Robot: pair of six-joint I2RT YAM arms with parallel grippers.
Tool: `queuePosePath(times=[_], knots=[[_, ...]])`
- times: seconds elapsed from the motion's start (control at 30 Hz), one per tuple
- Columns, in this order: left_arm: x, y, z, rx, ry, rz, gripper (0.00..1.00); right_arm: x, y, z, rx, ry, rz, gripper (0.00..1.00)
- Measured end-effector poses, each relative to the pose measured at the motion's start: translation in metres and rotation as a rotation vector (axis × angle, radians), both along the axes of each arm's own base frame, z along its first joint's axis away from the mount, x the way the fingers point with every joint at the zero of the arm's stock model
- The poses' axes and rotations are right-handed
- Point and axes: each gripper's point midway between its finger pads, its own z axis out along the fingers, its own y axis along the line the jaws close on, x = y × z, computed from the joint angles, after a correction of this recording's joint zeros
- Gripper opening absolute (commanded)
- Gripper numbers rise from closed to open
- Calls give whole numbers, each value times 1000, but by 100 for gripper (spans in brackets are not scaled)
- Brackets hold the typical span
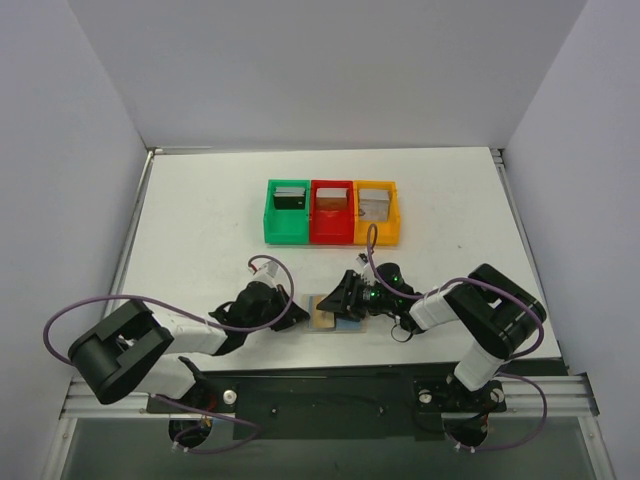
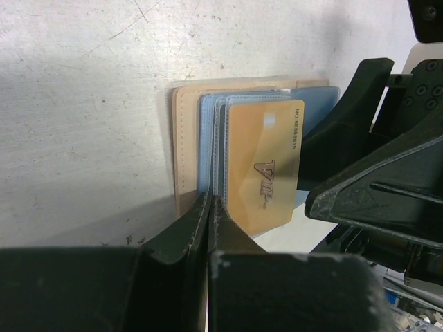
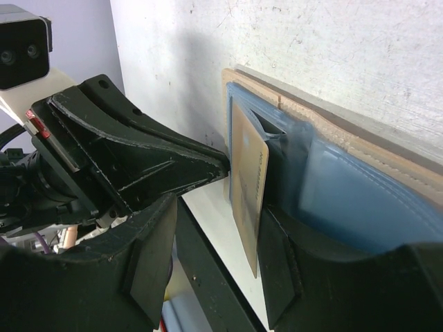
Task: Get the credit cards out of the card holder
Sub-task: Remove the credit card from the card holder.
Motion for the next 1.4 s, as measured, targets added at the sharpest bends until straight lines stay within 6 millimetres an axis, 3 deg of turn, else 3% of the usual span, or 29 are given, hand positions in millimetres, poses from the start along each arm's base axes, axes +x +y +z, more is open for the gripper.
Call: queuePosePath(times=[0.47,1.4], knots=[[7,-6,-3,12,15,5,0,2,-2,6,5,-15,-5,43],[12,1,-6,58,26,53,0,1,-19,3,-7,-12,-35,43]])
